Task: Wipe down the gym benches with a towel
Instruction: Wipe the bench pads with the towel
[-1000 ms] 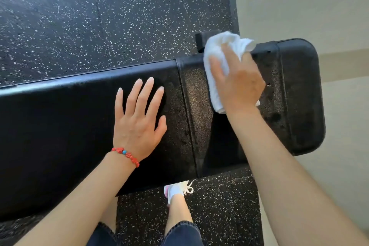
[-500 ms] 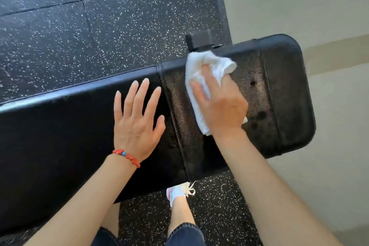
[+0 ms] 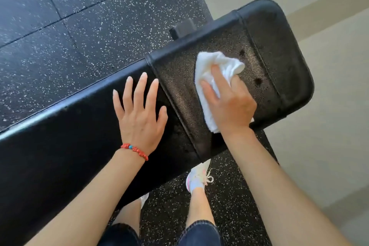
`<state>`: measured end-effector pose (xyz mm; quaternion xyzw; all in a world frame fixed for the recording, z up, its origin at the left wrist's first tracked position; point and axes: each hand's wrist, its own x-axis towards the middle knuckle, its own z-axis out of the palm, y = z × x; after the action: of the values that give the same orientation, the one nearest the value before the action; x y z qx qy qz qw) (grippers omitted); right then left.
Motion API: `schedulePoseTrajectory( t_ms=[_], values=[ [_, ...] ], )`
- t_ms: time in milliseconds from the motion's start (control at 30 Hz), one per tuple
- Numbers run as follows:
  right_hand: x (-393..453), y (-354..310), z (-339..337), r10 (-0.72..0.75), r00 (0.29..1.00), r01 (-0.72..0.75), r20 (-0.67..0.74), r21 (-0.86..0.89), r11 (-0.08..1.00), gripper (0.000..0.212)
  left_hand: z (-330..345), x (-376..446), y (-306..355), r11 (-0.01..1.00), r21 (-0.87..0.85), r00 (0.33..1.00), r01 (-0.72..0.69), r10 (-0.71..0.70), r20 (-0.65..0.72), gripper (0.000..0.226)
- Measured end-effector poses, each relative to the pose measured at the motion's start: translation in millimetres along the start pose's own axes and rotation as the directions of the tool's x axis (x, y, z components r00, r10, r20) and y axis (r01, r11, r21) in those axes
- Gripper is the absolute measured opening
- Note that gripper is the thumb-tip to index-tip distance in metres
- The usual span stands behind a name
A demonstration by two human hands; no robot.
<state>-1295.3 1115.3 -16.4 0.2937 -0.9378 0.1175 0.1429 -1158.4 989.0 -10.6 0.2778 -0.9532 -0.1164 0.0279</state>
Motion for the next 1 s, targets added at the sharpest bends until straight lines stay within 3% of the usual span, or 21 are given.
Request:
schedulePoseTrajectory(
  t_ms=[167,367,500,600,1000],
  values=[
    [-9.7,-1.8,-7.1,-0.097,0.994,0.097,0.042,0.003,0.995,0.036,-3.1,1.2,11.9,0.984,-0.051,0.985,-0.173,0.174,0.017,0.051],
    [21.5,15.8,-4.7,0.210,0.971,-0.219,0.112,0.084,0.972,0.039,6.1,18.1,35.5,0.964,-0.048,0.963,-0.261,0.264,0.048,0.053],
    [-9.4,34.2,-16.0,0.351,0.936,-0.352,0.025,0.068,0.933,0.037,10.4,20.8,39.1,0.966,-0.018,0.963,-0.257,0.258,0.082,0.055],
    [-36.4,51.8,-30.7,0.424,0.904,-0.426,0.044,0.026,0.905,0.040,11.7,20.7,38.4,0.965,-0.004,0.963,-0.262,0.261,0.069,0.054],
    [14.0,49.7,-6.3,0.397,0.918,-0.396,0.004,0.074,0.915,0.041,17.4,19.9,37.0,0.962,0.031,0.963,-0.270,0.270,0.006,0.054]
  ],
)
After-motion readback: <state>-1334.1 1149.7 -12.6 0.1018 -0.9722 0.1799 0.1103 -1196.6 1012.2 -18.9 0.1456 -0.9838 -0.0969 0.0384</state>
